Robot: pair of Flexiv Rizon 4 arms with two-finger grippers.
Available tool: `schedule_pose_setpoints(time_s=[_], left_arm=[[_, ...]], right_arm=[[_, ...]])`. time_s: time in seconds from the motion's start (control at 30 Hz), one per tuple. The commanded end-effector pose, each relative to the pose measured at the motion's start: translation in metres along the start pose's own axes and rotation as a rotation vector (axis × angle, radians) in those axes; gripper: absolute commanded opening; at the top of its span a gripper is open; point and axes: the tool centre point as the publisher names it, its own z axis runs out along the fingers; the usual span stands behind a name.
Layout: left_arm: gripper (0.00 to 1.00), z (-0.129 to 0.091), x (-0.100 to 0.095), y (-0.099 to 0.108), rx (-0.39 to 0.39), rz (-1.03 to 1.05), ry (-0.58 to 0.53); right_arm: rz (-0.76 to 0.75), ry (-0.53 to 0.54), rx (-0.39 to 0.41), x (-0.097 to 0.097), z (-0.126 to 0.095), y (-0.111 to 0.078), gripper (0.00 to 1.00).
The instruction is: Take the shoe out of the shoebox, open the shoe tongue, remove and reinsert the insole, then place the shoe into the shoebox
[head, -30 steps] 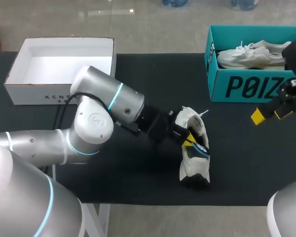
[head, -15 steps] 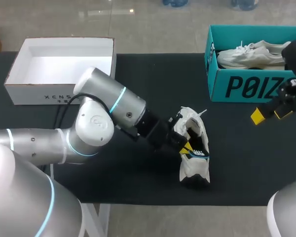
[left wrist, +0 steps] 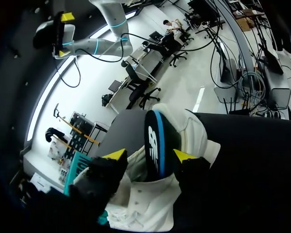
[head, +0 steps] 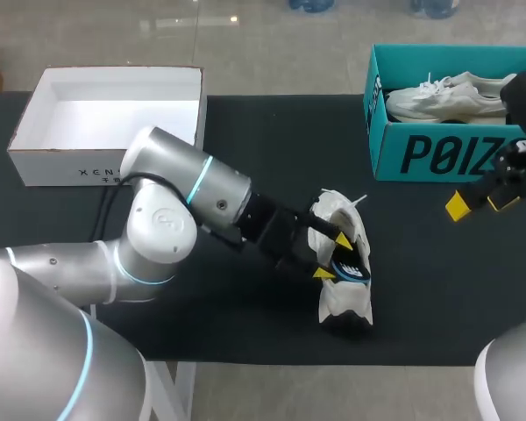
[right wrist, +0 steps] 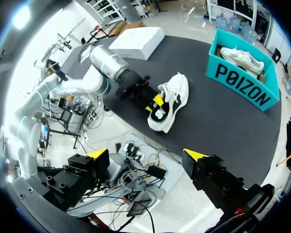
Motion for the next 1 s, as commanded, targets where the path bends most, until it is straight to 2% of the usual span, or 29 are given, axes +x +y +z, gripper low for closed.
schedule_pose_setpoints(time_s=[0.03, 0.13, 0.23, 0.3, 0.6, 0.83, 1.0], left_arm=[[0.52, 0.006, 0.004, -0.005, 0.012, 0.002, -0.007], [0.43, 0.007, 0.004, -0.007, 0.022, 0.001, -0.001], [0.27, 0.007, 0.004, -0.008, 0.025, -0.001, 0.001], [0.00, 0.007, 0.004, -0.007, 0.025, -0.001, 0.003], [0.00, 0.004, -0.003, -0.002, 0.012, 0.027, 0.025], [0.00, -0.002, -0.012, 0.020, -0.081, 0.068, 0.031], [0.00, 0.005, -0.006, 0.027, -0.079, 0.057, 0.042]], right_arm=[[0.001, 0.000, 0.008, 0.000, 0.000, 0.003, 1.00], [0.001, 0.000, 0.008, 0.000, 0.000, 0.003, 1.00], [0.001, 0.000, 0.008, 0.000, 0.000, 0.003, 1.00], [0.001, 0.000, 0.008, 0.000, 0.000, 0.003, 1.00], [0.001, 0.000, 0.008, 0.000, 0.000, 0.003, 1.00], [0.001, 0.000, 0.008, 0.000, 0.000, 0.003, 1.00], [0.001, 0.000, 0.008, 0.000, 0.000, 0.003, 1.00]])
